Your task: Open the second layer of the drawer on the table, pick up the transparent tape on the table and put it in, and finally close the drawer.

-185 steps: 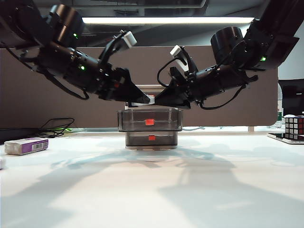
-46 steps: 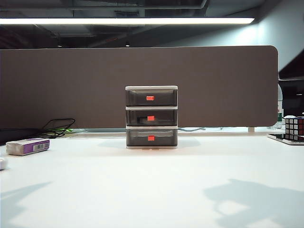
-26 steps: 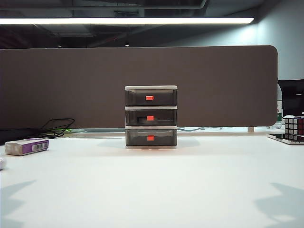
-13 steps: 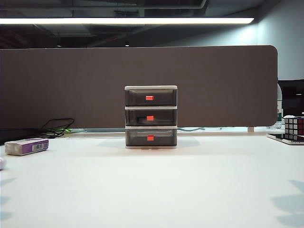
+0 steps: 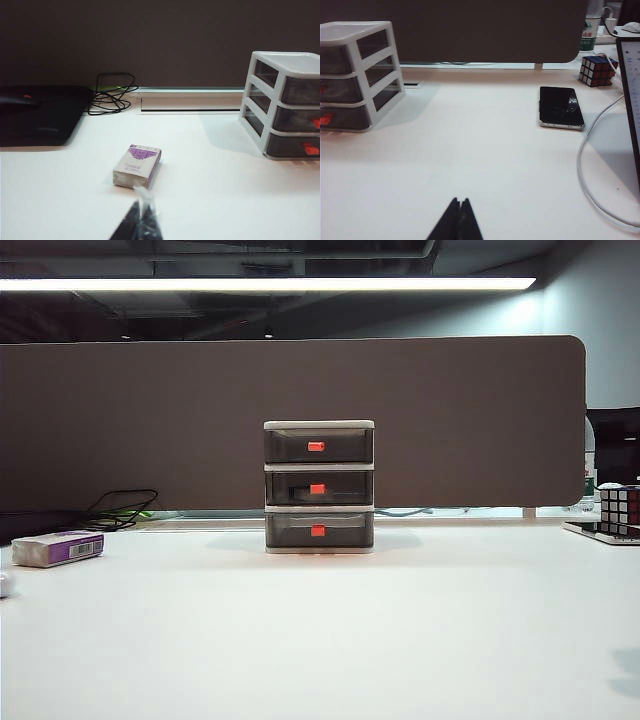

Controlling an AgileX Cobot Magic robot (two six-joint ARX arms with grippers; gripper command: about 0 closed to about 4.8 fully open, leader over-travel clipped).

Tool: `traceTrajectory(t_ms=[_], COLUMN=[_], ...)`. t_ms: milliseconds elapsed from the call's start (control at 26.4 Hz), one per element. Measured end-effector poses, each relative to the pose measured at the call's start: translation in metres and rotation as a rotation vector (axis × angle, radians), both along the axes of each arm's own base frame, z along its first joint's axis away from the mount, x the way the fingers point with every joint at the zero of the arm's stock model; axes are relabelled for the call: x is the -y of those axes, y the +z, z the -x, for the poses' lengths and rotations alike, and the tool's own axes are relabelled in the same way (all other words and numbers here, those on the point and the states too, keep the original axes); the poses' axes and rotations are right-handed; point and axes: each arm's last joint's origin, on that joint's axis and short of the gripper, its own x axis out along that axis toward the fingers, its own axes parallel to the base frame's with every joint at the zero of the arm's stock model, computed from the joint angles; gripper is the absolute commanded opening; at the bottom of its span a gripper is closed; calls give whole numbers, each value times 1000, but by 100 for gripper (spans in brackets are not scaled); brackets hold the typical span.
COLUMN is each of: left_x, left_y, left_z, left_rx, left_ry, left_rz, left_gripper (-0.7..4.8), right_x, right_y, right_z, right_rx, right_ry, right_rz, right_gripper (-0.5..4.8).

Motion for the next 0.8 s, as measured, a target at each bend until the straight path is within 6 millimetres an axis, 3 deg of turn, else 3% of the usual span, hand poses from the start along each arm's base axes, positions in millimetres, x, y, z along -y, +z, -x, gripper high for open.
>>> traceTrajectory(t_ms=[797], left_x=[0], left_y=[-5], left_z=[0], left_rx=[-49], left_ry=[-6], left_rz=[13], left_gripper=[-5], right_x=[0], right_y=[-1], right_z=[0], right_rx=[-9], right_ry=[5], right_rz=[1], right_gripper=[-5])
